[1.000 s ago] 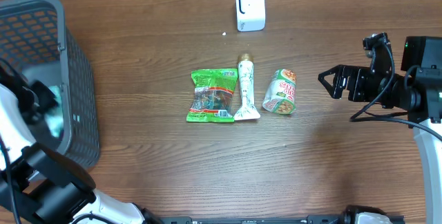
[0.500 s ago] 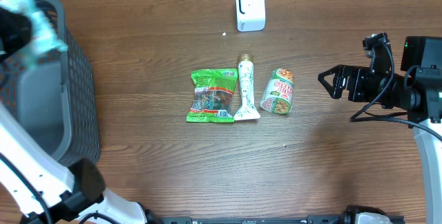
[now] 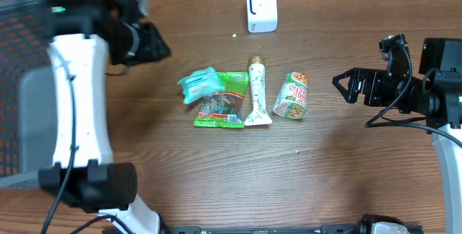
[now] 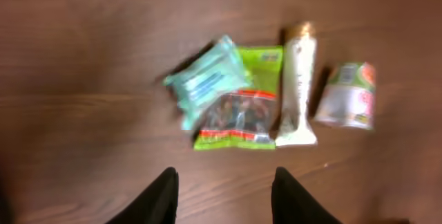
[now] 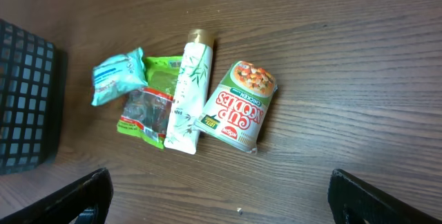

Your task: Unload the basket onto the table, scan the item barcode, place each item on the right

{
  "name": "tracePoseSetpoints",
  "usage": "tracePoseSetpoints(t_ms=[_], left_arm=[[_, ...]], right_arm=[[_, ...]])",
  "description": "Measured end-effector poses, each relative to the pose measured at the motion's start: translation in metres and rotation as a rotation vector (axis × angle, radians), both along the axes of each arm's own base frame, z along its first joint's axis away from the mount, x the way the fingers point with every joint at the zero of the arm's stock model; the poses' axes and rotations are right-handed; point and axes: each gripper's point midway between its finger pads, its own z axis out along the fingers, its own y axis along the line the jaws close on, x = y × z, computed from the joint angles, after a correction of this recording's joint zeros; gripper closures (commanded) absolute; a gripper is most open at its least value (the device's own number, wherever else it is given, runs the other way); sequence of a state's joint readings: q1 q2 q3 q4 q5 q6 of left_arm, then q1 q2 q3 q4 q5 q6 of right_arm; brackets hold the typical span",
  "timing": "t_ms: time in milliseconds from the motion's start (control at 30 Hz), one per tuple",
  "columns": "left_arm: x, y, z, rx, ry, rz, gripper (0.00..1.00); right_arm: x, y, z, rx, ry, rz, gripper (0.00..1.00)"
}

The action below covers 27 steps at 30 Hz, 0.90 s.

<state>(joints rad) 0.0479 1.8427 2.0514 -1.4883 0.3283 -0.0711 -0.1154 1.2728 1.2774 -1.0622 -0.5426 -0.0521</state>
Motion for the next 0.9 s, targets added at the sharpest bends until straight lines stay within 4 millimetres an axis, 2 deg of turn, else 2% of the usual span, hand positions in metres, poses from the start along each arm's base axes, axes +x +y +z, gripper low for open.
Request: tracePoseSetpoints(t_ms=[100,233,367,567,700,900], left_arm=[[0.009,-0.007,-0.055,0.005,0.055,-0.013,0.64],[0.011,-0.007,-0.115,0.004,0.086,0.004,0.61],[0.002,-0.006,-0.15,0.008,0.123,0.016,0.58],[-0.02,0.005,-0.16,0.052,0.22,0.039,0.57],[-0.043,0.022,-0.164,0.099,0.318,0.079,0.57],[-0.057,0.049,-0.164,0.124,0.38,0.145,0.57]], right_arm=[[0.0,0.0,0.0,0.0,0.001,0.0,0.0],[0.0,0.0,0.0,0.0,0.0,0.0,0.0],[0.0,0.0,0.0,0.0,0.0,0.001,0.0],[0.0,0.0,0.0,0.0,0.001,0.0,0.0],[0.0,0.0,0.0,-0.001,-0.001,0.0,0.0],[0.0,0.0,0.0,0.0,0.0,0.0,0.0]])
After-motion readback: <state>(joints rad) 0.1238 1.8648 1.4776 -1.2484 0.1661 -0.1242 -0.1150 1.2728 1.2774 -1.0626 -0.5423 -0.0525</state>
